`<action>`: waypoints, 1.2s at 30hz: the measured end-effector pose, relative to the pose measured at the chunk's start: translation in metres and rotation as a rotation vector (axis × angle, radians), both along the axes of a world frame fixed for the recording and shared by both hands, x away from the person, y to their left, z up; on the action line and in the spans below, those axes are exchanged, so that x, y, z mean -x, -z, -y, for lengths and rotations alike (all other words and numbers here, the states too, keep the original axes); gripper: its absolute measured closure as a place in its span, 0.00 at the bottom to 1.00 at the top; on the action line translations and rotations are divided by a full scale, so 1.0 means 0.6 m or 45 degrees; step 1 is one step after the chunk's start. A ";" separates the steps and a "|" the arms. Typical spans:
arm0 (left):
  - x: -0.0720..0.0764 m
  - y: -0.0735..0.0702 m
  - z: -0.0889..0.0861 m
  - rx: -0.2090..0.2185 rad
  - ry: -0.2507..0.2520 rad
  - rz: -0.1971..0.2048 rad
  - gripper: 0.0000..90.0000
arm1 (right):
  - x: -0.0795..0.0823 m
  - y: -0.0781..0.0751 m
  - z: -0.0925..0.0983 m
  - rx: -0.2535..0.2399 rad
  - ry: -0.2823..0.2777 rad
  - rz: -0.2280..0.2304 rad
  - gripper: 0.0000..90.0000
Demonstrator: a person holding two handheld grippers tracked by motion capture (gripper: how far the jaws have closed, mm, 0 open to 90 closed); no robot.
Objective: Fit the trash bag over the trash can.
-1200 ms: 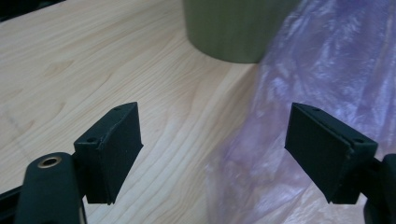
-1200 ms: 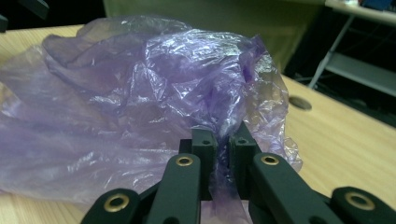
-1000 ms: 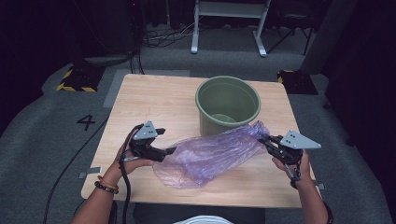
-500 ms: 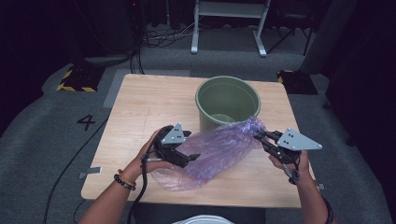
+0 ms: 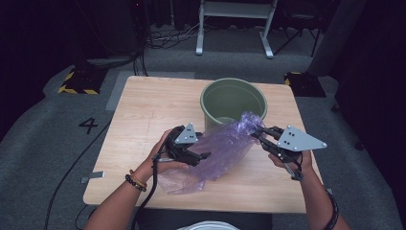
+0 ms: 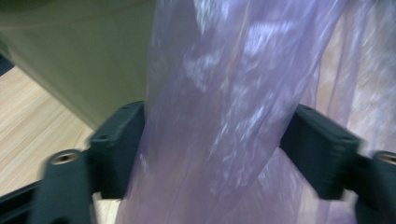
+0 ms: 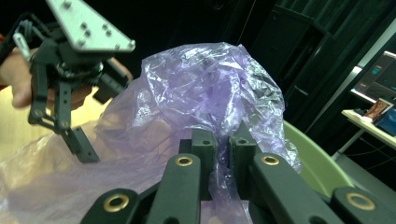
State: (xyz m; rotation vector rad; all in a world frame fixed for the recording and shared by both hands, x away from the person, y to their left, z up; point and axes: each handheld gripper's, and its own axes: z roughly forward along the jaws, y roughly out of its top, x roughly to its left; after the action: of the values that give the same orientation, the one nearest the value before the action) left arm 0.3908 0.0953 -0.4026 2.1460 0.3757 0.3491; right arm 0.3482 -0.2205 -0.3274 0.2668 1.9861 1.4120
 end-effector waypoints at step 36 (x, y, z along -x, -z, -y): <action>-0.024 -0.057 -0.041 0.113 -0.064 0.159 0.99 | -0.191 -0.018 -0.021 -0.035 0.208 -0.243 0.91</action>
State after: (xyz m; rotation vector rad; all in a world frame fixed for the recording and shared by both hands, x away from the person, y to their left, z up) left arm 0.4052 0.1201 -0.3684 2.0198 0.3668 0.4840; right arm 0.4628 -0.2081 -0.3167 0.5821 2.0450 1.3525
